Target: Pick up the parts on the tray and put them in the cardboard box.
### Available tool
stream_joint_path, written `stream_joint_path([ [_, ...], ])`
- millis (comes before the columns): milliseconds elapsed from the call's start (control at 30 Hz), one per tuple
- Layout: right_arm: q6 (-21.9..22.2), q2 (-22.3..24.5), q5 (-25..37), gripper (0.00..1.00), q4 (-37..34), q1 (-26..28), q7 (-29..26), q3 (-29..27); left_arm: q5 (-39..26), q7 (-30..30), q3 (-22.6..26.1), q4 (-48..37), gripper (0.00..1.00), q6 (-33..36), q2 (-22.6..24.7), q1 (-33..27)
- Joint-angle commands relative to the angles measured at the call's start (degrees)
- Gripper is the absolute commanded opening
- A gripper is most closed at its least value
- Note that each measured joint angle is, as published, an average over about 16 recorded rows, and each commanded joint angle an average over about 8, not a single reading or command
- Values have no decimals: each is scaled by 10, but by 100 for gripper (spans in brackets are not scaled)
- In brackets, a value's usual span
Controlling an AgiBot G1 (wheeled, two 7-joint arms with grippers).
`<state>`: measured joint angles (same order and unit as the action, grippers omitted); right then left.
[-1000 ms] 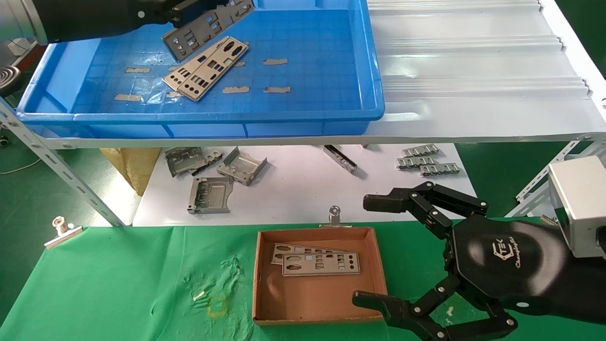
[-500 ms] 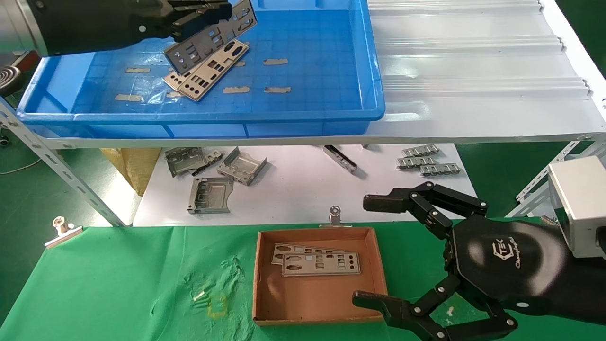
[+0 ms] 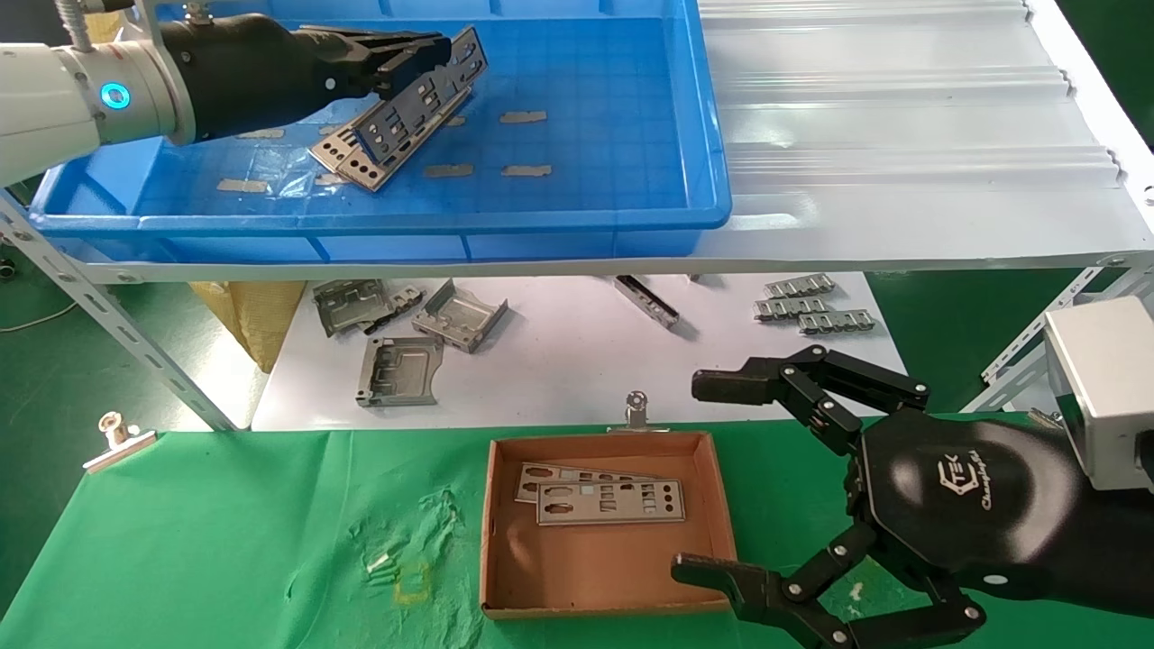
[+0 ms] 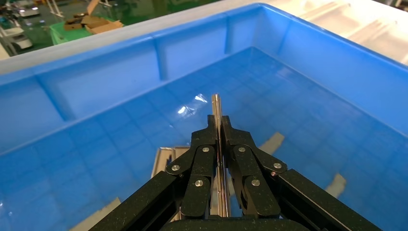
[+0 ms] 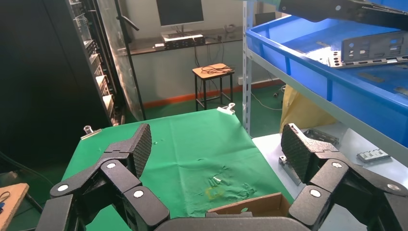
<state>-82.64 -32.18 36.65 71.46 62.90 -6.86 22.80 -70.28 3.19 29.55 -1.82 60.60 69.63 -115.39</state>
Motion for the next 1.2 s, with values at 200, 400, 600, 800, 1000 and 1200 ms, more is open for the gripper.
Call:
stream_joint_path([
  [200,0,0,0,100,0,0,0,0,3,-6,-2,2,6,-25,3,7],
  [400,0,0,0,100,0,0,0,0,1,-8,0,5,81,-36,1,13],
  [600,0,0,0,100,0,0,0,0,-1,-8,1,9,100,-45,1,14],
  [800,0,0,0,100,0,0,0,0,-3,-6,3,13,100,-50,-1,15],
  [1000,0,0,0,100,0,0,0,0,-5,-3,4,16,100,-52,-4,15],
  [1200,0,0,0,100,0,0,0,0,-7,1,6,22,100,-27,-11,12],
])
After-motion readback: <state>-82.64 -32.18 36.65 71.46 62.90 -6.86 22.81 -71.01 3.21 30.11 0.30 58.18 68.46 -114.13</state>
